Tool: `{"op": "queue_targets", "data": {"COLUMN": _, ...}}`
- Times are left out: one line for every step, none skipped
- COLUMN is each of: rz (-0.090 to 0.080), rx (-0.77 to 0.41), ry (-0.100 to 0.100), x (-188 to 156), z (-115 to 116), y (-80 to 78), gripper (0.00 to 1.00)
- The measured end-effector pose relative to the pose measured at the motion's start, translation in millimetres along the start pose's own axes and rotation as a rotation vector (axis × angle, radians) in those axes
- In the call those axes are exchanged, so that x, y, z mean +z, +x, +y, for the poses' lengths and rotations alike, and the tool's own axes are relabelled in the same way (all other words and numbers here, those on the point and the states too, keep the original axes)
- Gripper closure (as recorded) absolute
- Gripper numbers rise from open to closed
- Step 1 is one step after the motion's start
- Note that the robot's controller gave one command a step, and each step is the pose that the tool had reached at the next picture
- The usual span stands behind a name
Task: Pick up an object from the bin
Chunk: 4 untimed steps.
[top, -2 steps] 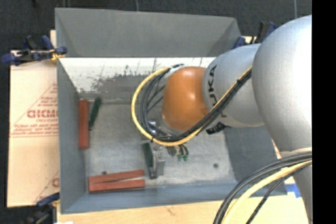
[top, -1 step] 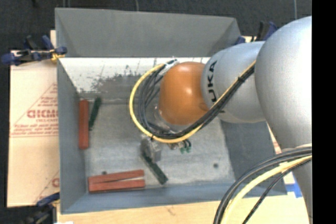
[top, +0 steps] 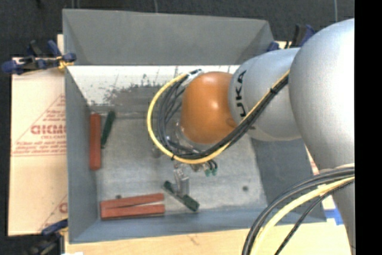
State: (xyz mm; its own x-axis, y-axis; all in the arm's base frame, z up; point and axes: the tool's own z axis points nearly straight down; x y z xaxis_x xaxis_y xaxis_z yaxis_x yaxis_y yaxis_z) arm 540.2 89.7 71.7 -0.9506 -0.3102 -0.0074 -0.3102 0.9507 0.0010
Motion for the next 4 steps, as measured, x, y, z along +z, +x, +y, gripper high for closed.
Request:
{"op": "queue_targets", "data": {"rz": 0.0, "rx": 0.001, "ry": 0.0, "x": 0, "z": 0, "y": 0.1, "gripper": 0.0}}
{"op": "queue_targets", "data": {"rz": 0.007, "rx": -0.006, "ry": 0.0, "x": -19, "z": 22, "y": 21.3, "gripper": 0.0}}
{"op": "queue_targets", "data": {"rz": 0.004, "rx": -0.051, "ry": 0.001, "x": -19, "z": 25, "y": 29.4, "gripper": 0.0}}
{"op": "queue_targets", "data": {"rz": 0.001, "rx": -0.087, "ry": 0.004, "x": -5, "z": 79, "y": 31.5, "gripper": 0.0}}
